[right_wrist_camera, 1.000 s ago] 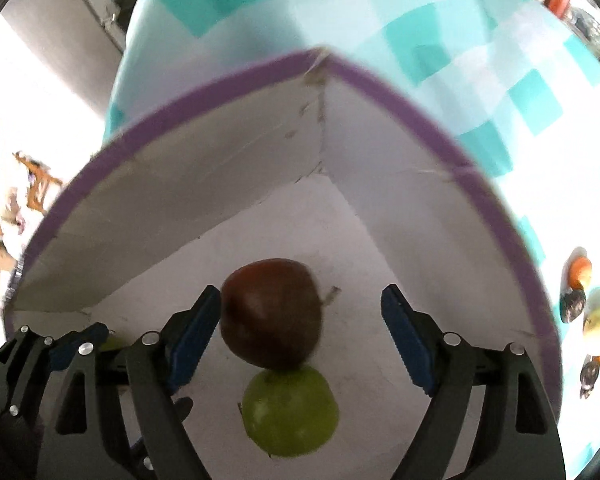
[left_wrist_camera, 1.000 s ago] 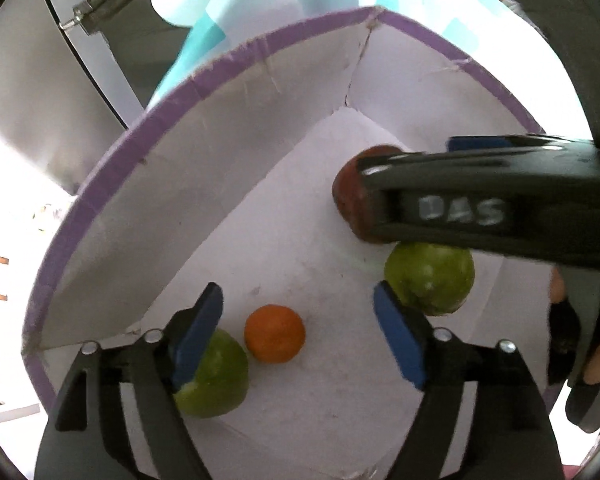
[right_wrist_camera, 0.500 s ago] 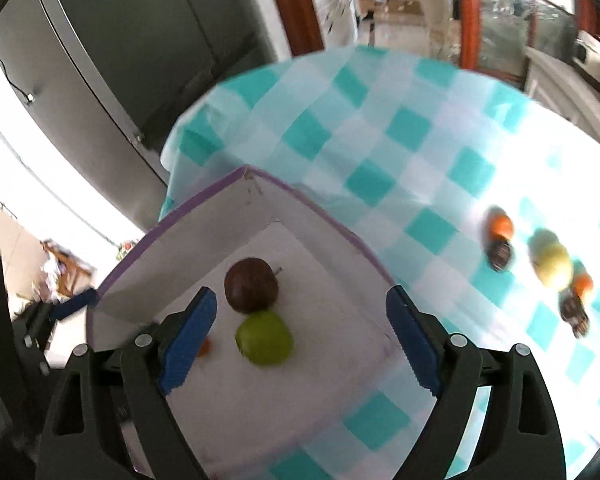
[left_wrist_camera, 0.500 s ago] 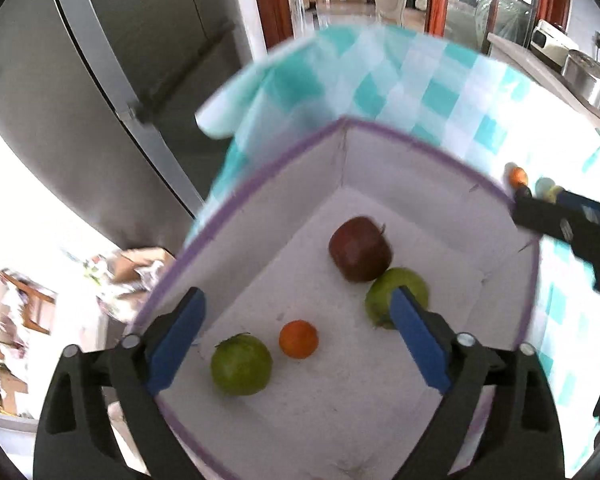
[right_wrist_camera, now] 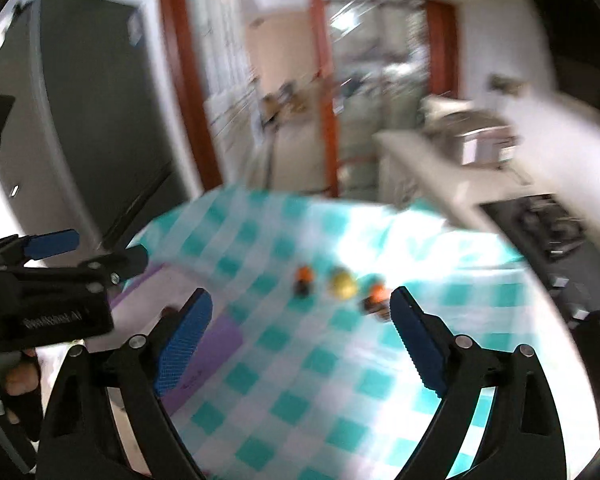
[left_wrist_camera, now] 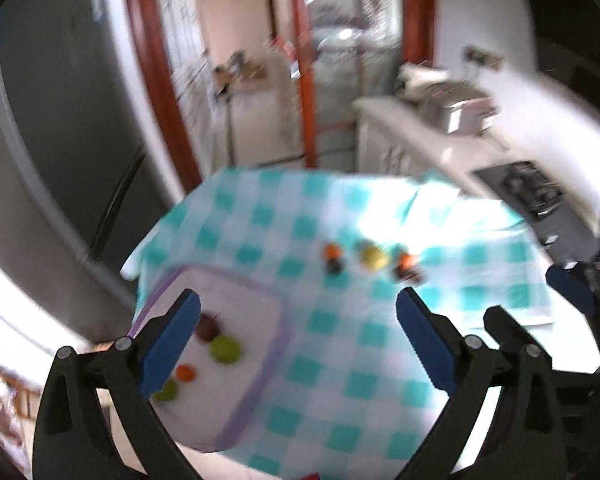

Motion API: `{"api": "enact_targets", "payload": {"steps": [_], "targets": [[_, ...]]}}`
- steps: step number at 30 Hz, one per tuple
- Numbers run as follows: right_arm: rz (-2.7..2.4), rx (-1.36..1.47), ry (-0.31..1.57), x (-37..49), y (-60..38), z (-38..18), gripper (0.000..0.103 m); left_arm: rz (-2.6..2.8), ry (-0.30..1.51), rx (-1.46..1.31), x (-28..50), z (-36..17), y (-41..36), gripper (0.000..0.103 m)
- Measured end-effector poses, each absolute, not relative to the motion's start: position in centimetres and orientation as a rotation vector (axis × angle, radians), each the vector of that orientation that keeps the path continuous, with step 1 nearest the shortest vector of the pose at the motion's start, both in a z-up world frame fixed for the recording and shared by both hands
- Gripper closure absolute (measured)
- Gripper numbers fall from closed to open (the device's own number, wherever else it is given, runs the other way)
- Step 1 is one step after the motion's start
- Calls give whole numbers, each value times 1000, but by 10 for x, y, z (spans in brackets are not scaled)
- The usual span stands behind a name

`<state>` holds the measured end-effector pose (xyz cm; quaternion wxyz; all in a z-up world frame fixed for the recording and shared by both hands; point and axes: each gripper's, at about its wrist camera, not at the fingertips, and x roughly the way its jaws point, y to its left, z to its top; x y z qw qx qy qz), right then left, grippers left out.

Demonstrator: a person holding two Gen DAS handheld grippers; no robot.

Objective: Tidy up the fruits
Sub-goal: 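Lift both grippers away from the box and back over the table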

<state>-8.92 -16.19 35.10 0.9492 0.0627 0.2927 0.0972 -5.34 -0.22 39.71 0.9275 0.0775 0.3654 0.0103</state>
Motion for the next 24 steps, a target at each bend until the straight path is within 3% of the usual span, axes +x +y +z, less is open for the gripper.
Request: {"api": "enact_targets", "payload": {"steps": [6,11,24], "targets": [[57,185,523,-144,-237,366,15,-54,656,225,-89,432,-76,4],[23,230,504,-167,-266,360,15,-72,657,220,-106,433,-90,4],[170,189,529,-154,-228,354,15,113,672,74,-123,429,-5,4]]}}
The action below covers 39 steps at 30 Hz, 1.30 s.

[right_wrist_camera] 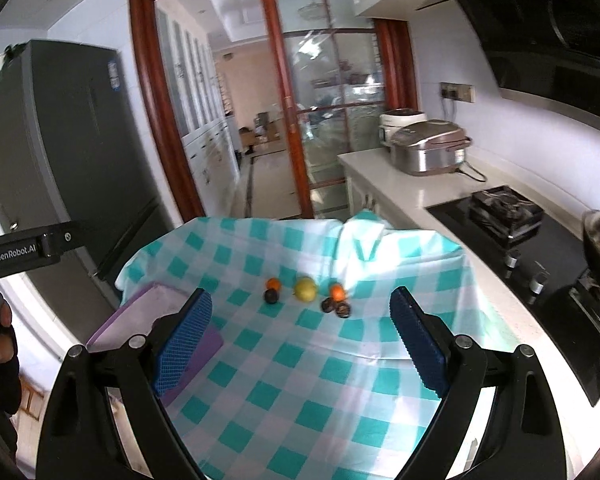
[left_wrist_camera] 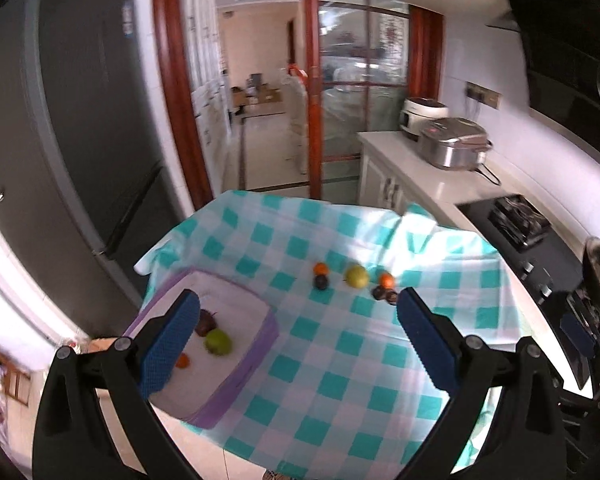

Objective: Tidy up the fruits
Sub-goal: 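Lift both grippers away from the box and back over the table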

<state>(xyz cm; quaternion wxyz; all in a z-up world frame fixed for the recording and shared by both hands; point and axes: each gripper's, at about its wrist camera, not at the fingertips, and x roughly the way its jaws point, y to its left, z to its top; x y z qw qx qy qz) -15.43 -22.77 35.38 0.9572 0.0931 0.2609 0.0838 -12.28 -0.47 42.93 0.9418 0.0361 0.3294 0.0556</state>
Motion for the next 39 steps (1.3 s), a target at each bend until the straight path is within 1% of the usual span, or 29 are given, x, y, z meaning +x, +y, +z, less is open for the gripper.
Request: {"api": "enact_targets", "payload": {"steps": [9,26,32,34,39], "targets": [[257,145,540,-144,-191,352,15,159,666,49,-124,430,20,4],[283,145,570,-140,-185,340,15,181,688,45,-127,422,20,4],[298,156,600,-134,-189,329,15,201,719,55,-125,413,18,4],[299,162,611,-129,-190,323,15,208,728,62,-120,409,17,2],[284,183,665,-103,-197,300,15,197,782,65,-86,378,17,2]]}}
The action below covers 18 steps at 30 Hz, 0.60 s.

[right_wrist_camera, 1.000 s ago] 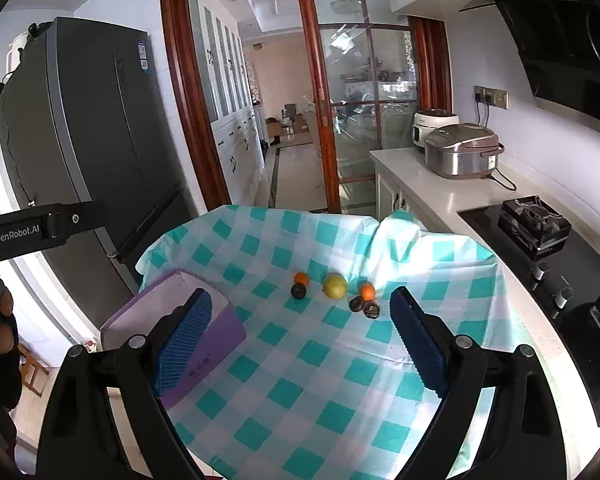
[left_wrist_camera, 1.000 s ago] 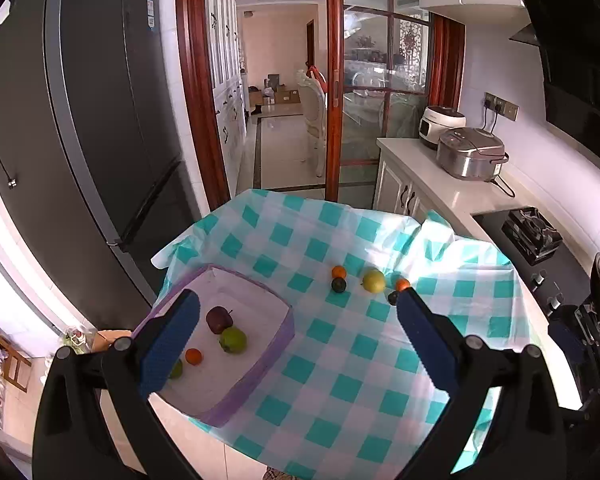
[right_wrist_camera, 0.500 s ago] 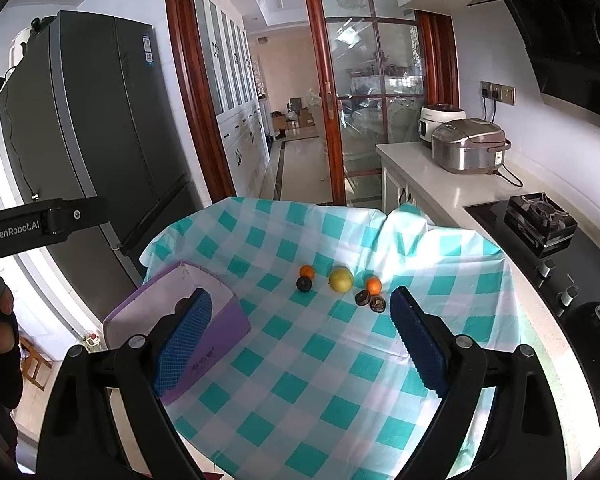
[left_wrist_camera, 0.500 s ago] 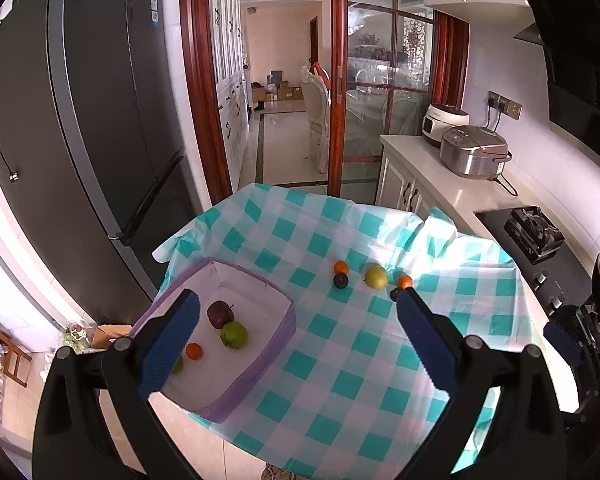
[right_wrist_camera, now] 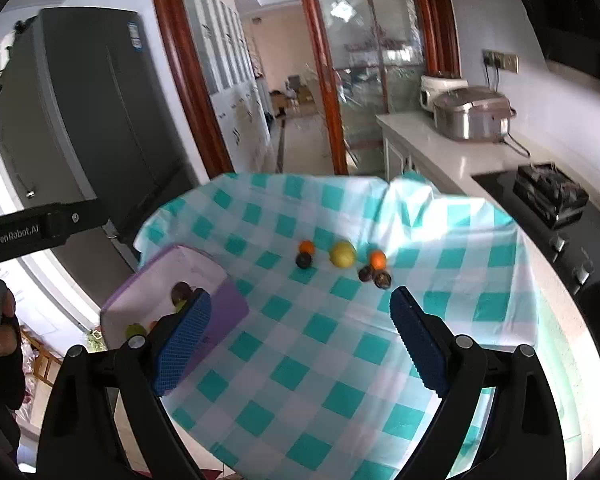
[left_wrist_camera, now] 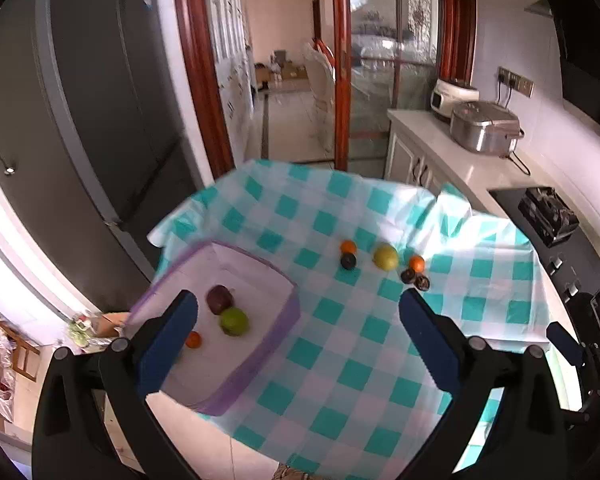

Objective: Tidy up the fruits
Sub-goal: 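Lift both grippers away from the box and back over the table, then grasp a dark passion fruit with each gripper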

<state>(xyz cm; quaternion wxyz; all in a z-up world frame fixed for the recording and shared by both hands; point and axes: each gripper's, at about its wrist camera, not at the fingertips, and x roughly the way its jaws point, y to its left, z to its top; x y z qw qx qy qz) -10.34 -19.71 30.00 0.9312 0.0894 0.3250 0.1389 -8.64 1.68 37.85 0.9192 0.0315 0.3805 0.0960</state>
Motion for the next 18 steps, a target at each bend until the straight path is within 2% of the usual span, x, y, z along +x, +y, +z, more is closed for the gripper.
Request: {"api": "enact_targets", "payload": {"steps": [4,13,18], "targets": [[203,191,778,-64,-215,244,15,116,819,74,-50,317,15,2],[80,93,1056,50,-233,84,15,-41,1010,92,67,133,8,2],[160,101,1073,118,-205,44,17,-19,1047,49,126,71,18,2]]}}
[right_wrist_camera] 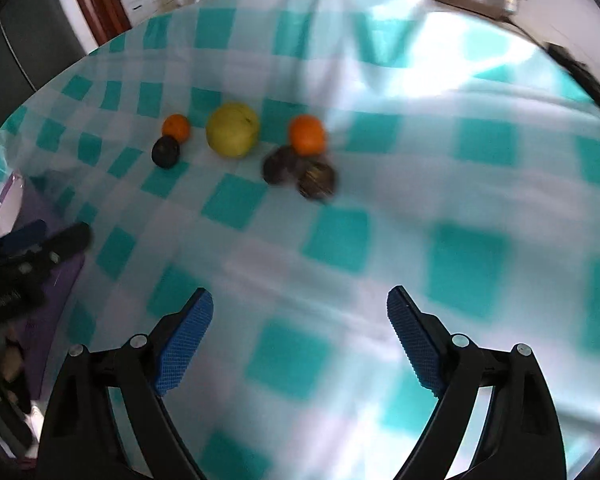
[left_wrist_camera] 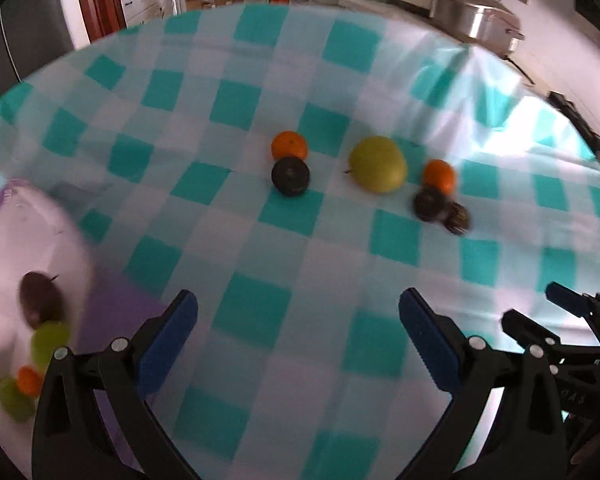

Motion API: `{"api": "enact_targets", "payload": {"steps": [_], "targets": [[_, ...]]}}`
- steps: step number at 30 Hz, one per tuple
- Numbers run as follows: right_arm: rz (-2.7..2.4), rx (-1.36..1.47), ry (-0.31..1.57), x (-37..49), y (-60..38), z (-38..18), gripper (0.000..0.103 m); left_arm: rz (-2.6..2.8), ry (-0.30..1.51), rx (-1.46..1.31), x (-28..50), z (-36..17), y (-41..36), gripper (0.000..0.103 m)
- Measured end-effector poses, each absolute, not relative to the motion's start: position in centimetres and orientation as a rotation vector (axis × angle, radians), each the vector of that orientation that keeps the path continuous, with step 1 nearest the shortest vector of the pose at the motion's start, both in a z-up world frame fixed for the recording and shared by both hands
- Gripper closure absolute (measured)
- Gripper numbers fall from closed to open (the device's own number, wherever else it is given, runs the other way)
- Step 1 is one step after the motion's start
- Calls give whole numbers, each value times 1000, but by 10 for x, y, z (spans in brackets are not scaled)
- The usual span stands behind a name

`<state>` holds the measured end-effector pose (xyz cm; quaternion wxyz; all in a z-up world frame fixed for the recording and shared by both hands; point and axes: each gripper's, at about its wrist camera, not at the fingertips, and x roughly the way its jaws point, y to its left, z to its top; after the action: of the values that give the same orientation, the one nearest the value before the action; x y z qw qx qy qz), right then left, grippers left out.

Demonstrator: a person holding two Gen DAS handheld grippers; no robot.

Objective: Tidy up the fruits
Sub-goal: 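Grasp a dark passion fruit with each gripper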

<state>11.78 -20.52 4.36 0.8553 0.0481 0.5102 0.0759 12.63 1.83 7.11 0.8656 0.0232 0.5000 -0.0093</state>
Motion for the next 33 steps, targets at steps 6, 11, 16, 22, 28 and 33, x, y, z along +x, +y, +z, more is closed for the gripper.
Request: {"api": "enact_targets", "payload": {"steps": [6,11,16,22,28,33], "targets": [[115,-3,1051,188,-191,11,30,4,1019,72,175,35,21,5],[166,-67,1045,214,-193,-6,44,33,977,86,205,20,26,6],[200,-62,1024,220,-195,-14,49,29,965,58,229,7,32,15],[225,-10,995,225,-199,-17,53,24,955,13,260,-8,39,21],[204,8,975,219,-202,-18,61,39,937,70,278,-15,33,41],[173,6,968,211,-198,-18,64,1,929,120,277,-15,27,63]]}}
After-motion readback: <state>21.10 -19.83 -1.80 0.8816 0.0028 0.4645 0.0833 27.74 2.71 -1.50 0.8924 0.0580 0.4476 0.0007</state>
